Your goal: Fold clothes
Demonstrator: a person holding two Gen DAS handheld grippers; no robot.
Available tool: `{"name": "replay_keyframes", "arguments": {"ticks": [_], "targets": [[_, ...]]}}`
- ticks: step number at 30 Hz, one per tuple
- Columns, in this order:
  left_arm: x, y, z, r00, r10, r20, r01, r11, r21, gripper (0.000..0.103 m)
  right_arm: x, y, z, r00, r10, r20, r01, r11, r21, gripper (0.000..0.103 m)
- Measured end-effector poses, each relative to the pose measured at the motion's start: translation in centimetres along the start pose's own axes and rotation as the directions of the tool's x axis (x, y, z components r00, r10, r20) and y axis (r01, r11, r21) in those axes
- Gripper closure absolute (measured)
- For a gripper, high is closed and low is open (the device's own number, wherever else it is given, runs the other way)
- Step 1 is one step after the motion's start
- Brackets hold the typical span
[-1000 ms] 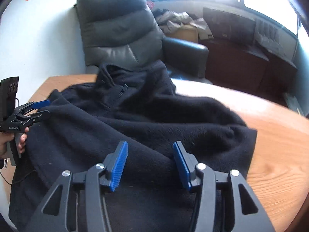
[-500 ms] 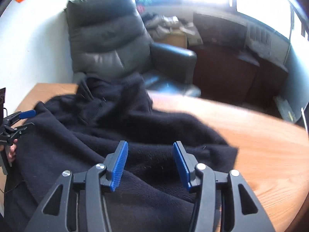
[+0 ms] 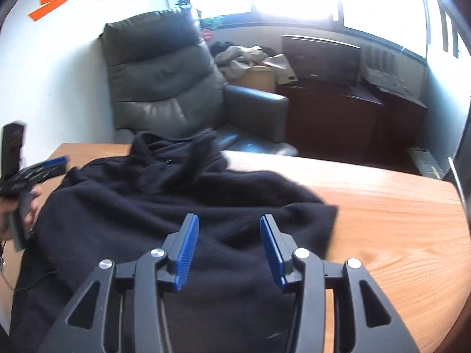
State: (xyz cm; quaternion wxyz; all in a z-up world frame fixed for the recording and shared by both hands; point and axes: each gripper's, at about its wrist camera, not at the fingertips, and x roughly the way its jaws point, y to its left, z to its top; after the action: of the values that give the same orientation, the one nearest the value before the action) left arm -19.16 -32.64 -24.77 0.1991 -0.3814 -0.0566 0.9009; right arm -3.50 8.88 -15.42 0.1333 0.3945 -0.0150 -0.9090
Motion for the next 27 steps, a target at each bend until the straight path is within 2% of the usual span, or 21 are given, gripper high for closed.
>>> {"name": "replay_keyframes", "arguments": {"ticks": [2,5,8,9,12,13,17,19,21,24,27], "targets": [[1.0,0.4,0.1,1.0,-0.005,-0.019,0.005,1.0,-0.03,0.0,0.4,0.9,-1.0,1.0,0.016,-0.015,-0.016,1.0,0.008,0.057],[2.0,1.2,-1.1,0.996,0.05,-0.074,-0.051,0.999,-0.006,0.0,1.7,1.0,-2.1,0.998,0.013,-0.062,-0.01,0.999,0.039,0.057],[3.7,1.8,-2.4,0.981,0.113,-0.158,-0.114,0.994,0.003,0.0,2.5,0.7,-2.2,0.993,-0.036,-0.109,0.038,0.999,0.017,0.057],[3.8,1.9,-2.5,0.98,0.116,-0.161,-0.117,0.993,0.004,0.0,2.7,0.5,-2.4,0.991,-0.052,-0.121,0.053,0.999,0.003,0.057],[4.1,1.5,-2.5,0.973,0.142,-0.181,-0.14,0.99,0.025,0.0,3.7,0.2,-2.9,0.985,-0.089,-0.147,0.085,0.996,-0.032,0.066],[3.8,1.0,-2.5,0.97,0.161,-0.183,-0.156,0.987,0.041,0.0,3.9,0.3,-2.9,0.982,-0.104,-0.155,0.098,0.994,-0.043,0.066],[-0.8,-1.1,-3.1,0.979,0.188,-0.085,-0.186,0.982,0.032,0.0,3.7,1.8,-2.0,0.974,-0.149,-0.168,0.139,0.988,-0.069,0.064],[-2.3,-1.8,-4.0,0.979,0.182,-0.092,-0.18,0.983,0.035,0.0,2.4,3.0,-1.5,0.989,-0.078,-0.128,0.069,0.995,-0.072,0.062],[-3.7,-2.4,-4.9,0.979,0.177,-0.102,-0.174,0.984,0.038,0.0,1.4,5.1,-0.7,0.996,0.015,-0.084,-0.025,0.993,-0.112,0.052],[-5.3,-4.1,-6.8,0.98,0.155,-0.126,-0.148,0.987,0.062,0.0,1.5,7.4,0.9,0.992,0.121,-0.047,-0.127,0.978,-0.164,0.043],[-6.5,-6.0,-9.1,0.98,0.125,-0.157,-0.111,0.989,0.095,0.0,3.4,9.3,2.4,0.972,0.217,-0.084,-0.229,0.957,-0.176,0.041]]}}
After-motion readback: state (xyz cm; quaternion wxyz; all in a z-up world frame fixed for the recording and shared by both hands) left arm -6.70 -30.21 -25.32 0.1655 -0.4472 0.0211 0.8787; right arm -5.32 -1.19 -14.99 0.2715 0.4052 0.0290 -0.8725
